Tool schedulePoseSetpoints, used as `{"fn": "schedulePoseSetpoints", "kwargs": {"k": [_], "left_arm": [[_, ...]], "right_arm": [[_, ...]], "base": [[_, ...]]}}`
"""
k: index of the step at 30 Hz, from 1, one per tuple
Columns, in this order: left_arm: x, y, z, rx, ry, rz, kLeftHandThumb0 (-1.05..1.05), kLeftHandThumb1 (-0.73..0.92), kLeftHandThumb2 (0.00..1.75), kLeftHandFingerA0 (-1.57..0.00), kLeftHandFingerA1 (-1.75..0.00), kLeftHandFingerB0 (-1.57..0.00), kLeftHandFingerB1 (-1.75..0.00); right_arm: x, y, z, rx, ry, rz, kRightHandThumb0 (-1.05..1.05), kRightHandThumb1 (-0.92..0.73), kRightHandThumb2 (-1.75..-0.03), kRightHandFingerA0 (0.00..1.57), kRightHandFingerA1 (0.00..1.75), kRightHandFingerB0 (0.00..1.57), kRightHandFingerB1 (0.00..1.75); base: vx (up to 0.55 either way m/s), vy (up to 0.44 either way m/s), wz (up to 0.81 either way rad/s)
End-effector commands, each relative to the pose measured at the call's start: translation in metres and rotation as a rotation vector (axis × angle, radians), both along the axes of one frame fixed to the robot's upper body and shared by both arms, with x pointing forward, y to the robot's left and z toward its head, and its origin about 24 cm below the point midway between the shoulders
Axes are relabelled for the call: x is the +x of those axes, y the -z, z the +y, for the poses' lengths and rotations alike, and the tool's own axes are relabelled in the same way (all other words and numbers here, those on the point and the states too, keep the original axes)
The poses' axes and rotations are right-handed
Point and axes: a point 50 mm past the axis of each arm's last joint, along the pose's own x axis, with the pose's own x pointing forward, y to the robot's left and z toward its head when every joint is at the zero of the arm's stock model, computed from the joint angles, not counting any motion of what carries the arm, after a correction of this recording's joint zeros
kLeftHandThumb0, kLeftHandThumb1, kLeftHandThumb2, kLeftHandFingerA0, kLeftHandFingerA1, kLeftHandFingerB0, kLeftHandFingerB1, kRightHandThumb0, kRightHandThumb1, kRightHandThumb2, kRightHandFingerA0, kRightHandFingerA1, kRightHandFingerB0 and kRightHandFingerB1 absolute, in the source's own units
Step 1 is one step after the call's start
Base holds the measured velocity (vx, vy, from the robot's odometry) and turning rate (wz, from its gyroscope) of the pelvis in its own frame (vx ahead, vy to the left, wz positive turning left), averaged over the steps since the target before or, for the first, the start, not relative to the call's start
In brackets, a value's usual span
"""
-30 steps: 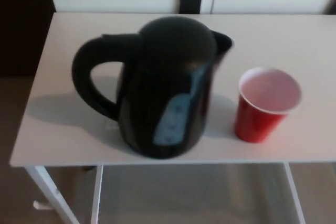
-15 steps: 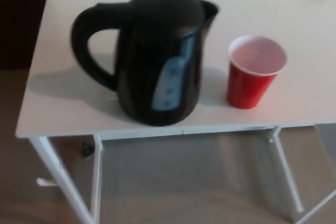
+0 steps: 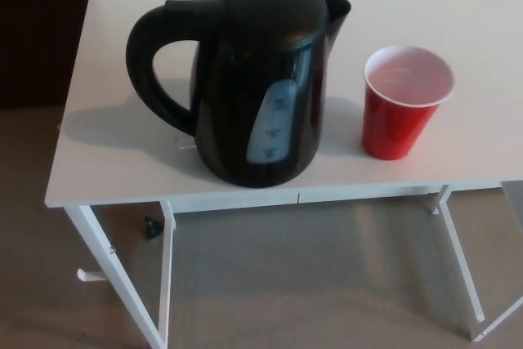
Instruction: The robot walk towards a table in front and uses its left hand to pick up the pot from the base and pour water to the cup on the right hand side
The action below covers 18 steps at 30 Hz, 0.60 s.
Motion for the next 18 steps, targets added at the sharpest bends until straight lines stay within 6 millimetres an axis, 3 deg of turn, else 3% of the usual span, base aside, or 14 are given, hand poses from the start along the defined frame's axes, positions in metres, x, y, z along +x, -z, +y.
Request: {"fn": "schedulePoseSetpoints", "kwargs": {"k": [1, 2, 3, 8, 9, 12, 13, 14, 15, 16, 17, 18], "left_arm": [[0.0008, -0.0020, 0.0025, 0.002, -0.001, -0.007, -0.36, 0.50, 0.55, -0.58, -0.49, -0.53, -0.39], [0.0007, -0.0020, 0.0027, 0.004, 0.000, -0.006, -0.37, 0.49, 0.55, -0.59, -0.48, -0.53, -0.39], [0.0005, -0.0018, 0.0027, 0.005, -0.004, -0.005, -0.36, 0.49, 0.55, -0.58, -0.48, -0.53, -0.39], [0.0030, -0.0014, 0.0030, 0.003, -0.020, -0.006, -0.37, 0.48, 0.55, -0.59, -0.53, -0.54, -0.39], [0.0030, -0.0014, 0.0030, 0.004, -0.021, -0.005, -0.37, 0.48, 0.55, -0.59, -0.52, -0.54, -0.39], [0.0029, -0.0016, 0.0028, 0.000, -0.019, -0.011, -0.37, 0.49, 0.55, -0.58, -0.52, -0.53, -0.39], [0.0029, -0.0014, 0.0031, 0.006, -0.019, -0.008, -0.45, 0.40, 0.75, -0.56, -0.60, -0.46, -0.50], [0.0030, -0.0013, 0.0032, 0.008, -0.020, -0.007, -0.45, 0.40, 0.75, -0.56, -0.60, -0.46, -0.50], [0.0029, -0.0016, 0.0033, 0.004, -0.016, -0.008, -0.46, 0.41, 0.75, -0.55, -0.60, -0.46, -0.50], [0.0016, -0.0016, 0.0031, 0.004, -0.013, -0.005, -0.46, 0.41, 0.75, -0.56, -0.60, -0.45, -0.50], [-0.0003, -0.0013, 0.0026, 0.006, -0.010, 0.000, -0.46, 0.41, 0.75, -0.56, -0.60, -0.45, -0.50], [-0.0001, -0.0010, 0.0026, 0.008, -0.014, 0.003, -0.38, 0.49, 0.55, -0.60, -0.50, -0.52, -0.38]], "right_arm": [[-0.0002, -0.0028, -0.0068, -0.041, -0.008, 0.005, -0.62, -0.18, -0.77, 0.78, 0.83, 0.51, 0.71], [0.0000, -0.0027, -0.0066, -0.048, -0.013, 0.008, -0.61, -0.28, -0.62, 0.83, 0.82, 0.53, 0.69], [0.0001, -0.0028, -0.0066, -0.053, -0.023, 0.011, -0.64, -0.19, -0.76, 0.78, 0.83, 0.49, 0.69], [0.0015, -0.0034, -0.0065, -0.050, -0.054, 0.005, -0.65, -0.20, -0.77, 0.74, 0.81, 0.46, 0.68], [0.0013, -0.0033, -0.0065, -0.053, -0.055, 0.008, -0.66, -0.31, -0.58, 0.79, 0.79, 0.51, 0.66], [0.0023, -0.0030, -0.0061, -0.054, -0.052, 0.011, -0.61, -0.29, -0.58, 0.79, 0.80, 0.51, 0.66], [0.0023, -0.0026, -0.0057, -0.054, -0.049, 0.015, -0.62, -0.27, -0.57, 0.81, 0.79, 0.53, 0.66], [0.0023, -0.0025, -0.0055, -0.054, -0.047, 0.016, -0.62, -0.27, -0.57, 0.81, 0.79, 0.53, 0.66], [0.0025, -0.0025, -0.0053, -0.055, -0.048, 0.014, -0.65, -0.18, -0.77, 0.81, 0.84, 0.51, 0.69], [0.0010, -0.0025, -0.0057, -0.052, -0.043, 0.017, -0.62, -0.27, -0.58, 0.79, 0.82, 0.55, 0.67], [-0.0013, -0.0024, -0.0064, -0.048, -0.033, 0.022, -0.62, -0.27, -0.58, 0.79, 0.82, 0.55, 0.67], [-0.0017, -0.0023, -0.0065, -0.048, -0.034, 0.024, -0.62, -0.18, -0.75, 0.76, 0.83, 0.52, 0.69]], "base": [[0.00, 0.000, 0.00], [0.00, 0.000, 0.00], [0.00, 0.000, 0.00], [0.00, 0.000, 0.00], [0.00, 0.000, 0.00], [0.00, 0.000, 0.00], [0.00, 0.000, 0.00], [0.00, 0.000, 0.00], [0.00, 0.000, 0.00], [0.00, 0.000, 0.00], [0.00, 0.000, 0.00], [0.00, 0.000, 0.00]]}}
